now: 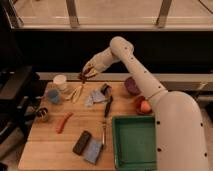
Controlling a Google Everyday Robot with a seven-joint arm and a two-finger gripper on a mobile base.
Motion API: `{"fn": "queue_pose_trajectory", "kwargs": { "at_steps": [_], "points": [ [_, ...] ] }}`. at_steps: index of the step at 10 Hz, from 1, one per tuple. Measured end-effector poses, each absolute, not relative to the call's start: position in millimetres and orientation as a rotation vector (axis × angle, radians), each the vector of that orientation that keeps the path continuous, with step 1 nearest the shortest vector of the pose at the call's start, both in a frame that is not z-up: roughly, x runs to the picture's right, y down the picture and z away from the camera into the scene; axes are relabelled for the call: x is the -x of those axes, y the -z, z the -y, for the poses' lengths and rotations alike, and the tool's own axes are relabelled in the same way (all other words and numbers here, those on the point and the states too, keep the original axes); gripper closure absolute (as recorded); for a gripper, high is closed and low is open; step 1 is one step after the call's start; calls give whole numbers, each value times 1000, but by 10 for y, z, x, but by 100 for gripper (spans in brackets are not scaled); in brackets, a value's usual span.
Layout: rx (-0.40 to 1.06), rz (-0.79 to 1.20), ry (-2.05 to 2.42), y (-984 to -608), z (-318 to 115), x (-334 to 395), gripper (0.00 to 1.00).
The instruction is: Place grapes in paper cup
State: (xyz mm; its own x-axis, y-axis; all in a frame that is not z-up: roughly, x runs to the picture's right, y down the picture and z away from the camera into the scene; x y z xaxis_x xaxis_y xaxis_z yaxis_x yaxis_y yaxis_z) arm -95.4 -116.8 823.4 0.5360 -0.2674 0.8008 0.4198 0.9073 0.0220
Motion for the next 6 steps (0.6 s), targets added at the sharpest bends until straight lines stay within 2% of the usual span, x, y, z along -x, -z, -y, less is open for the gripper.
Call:
{"fn": "queue_pose_trajectory", "kwargs": {
  "at_steps": [2,6],
  "points": [
    [117,912,507,-8271,1506,1240,81],
    [70,912,625,-8306,1762,1644,81]
  ]
}}
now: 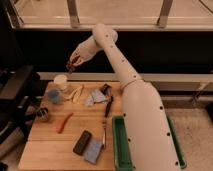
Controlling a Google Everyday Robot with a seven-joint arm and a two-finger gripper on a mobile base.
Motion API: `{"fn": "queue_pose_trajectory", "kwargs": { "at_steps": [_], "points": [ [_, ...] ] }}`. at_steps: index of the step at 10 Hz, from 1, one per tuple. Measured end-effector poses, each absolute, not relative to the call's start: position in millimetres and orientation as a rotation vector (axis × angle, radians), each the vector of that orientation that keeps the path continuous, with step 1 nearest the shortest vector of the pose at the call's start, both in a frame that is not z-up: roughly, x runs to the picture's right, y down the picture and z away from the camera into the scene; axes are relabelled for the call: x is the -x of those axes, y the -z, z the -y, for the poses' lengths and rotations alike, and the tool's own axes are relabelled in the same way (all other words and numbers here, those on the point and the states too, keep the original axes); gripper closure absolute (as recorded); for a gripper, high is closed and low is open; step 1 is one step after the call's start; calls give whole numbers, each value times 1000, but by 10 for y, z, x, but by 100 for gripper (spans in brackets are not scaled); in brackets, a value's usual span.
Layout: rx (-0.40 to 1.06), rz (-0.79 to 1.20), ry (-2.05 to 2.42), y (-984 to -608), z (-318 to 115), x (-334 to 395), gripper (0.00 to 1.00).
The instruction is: Place grapes in paper cup
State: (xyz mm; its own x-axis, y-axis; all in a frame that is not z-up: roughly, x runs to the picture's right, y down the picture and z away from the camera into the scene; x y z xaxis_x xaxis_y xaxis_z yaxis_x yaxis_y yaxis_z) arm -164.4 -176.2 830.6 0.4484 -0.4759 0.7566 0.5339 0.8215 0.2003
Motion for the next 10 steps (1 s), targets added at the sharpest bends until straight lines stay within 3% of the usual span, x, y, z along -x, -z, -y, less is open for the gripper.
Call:
{"fn": "queue_pose_trajectory", "kwargs": {
  "at_steps": [10],
  "points": [
    [12,941,787,-8382,1606,2178,81]
  ]
}}
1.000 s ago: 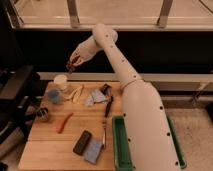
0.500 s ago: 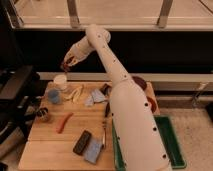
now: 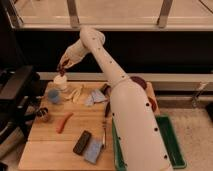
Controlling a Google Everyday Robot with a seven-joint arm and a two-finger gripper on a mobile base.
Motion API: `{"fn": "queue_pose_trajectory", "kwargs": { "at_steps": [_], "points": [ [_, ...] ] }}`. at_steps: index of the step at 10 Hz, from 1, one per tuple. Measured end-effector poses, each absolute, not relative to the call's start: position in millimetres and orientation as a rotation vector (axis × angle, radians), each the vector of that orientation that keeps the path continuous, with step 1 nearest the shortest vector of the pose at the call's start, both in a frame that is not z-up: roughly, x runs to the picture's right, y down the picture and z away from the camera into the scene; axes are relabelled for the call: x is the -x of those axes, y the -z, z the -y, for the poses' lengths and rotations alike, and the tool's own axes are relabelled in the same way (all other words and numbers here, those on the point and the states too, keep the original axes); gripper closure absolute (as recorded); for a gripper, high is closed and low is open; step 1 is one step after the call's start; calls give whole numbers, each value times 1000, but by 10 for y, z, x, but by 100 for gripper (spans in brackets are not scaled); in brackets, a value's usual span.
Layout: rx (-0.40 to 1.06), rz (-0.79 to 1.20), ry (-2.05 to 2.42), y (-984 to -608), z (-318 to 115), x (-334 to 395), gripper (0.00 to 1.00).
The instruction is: Place grapes in paper cup
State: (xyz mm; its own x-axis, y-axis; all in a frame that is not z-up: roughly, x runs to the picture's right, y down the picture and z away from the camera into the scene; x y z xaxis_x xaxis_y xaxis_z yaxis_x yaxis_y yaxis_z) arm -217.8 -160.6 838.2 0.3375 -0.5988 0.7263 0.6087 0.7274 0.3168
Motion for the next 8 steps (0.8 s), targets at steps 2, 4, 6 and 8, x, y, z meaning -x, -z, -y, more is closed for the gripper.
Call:
{"fn": "queue_pose_trajectory", "kwargs": {
  "at_steps": [2,4,6,8],
  "points": [
    [13,939,786,-8386,1603,2152,81],
    [-16,936,812,-8386,1598,2232,81],
    [-82,934,870,-8386,1599,2493,81],
    [-106,940,906,-8401,1568,2646,81]
  ]
}}
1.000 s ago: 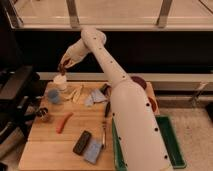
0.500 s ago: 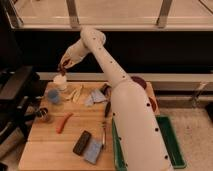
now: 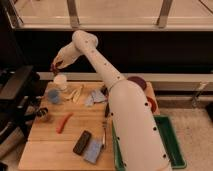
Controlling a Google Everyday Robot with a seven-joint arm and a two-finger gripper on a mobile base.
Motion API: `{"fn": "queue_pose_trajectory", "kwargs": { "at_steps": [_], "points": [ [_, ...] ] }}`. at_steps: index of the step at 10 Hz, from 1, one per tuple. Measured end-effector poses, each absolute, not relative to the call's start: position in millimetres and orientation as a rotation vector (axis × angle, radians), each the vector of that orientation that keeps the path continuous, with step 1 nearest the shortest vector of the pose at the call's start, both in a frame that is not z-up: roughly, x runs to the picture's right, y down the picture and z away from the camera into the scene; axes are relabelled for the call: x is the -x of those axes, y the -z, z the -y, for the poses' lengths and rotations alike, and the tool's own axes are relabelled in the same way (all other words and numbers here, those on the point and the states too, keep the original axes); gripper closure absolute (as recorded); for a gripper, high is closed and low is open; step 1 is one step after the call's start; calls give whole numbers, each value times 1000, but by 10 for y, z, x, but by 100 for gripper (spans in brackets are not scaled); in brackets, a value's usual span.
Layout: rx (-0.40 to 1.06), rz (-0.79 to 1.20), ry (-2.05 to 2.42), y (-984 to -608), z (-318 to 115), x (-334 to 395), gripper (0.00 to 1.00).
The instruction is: Place grapes in paper cup
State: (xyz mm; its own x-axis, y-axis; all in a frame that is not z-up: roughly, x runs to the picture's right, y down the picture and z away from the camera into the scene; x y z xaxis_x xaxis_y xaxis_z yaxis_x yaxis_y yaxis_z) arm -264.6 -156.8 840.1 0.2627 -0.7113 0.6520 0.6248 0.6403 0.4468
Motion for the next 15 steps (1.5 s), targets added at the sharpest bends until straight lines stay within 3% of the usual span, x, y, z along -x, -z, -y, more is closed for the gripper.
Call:
{"fn": "queue_pose_trajectory", "kwargs": {
  "at_steps": [8,9,11,13,15],
  "points": [
    [-37,938,939,-8589,1283,2695,80],
    [-19,941,936,-8632,1230,2698,75],
    [19,944,922,-8733,1118,2706,54],
    [41,943,914,-8788,1065,2713,40],
    [53,938,907,-8829,1040,2714,38]
  ]
}}
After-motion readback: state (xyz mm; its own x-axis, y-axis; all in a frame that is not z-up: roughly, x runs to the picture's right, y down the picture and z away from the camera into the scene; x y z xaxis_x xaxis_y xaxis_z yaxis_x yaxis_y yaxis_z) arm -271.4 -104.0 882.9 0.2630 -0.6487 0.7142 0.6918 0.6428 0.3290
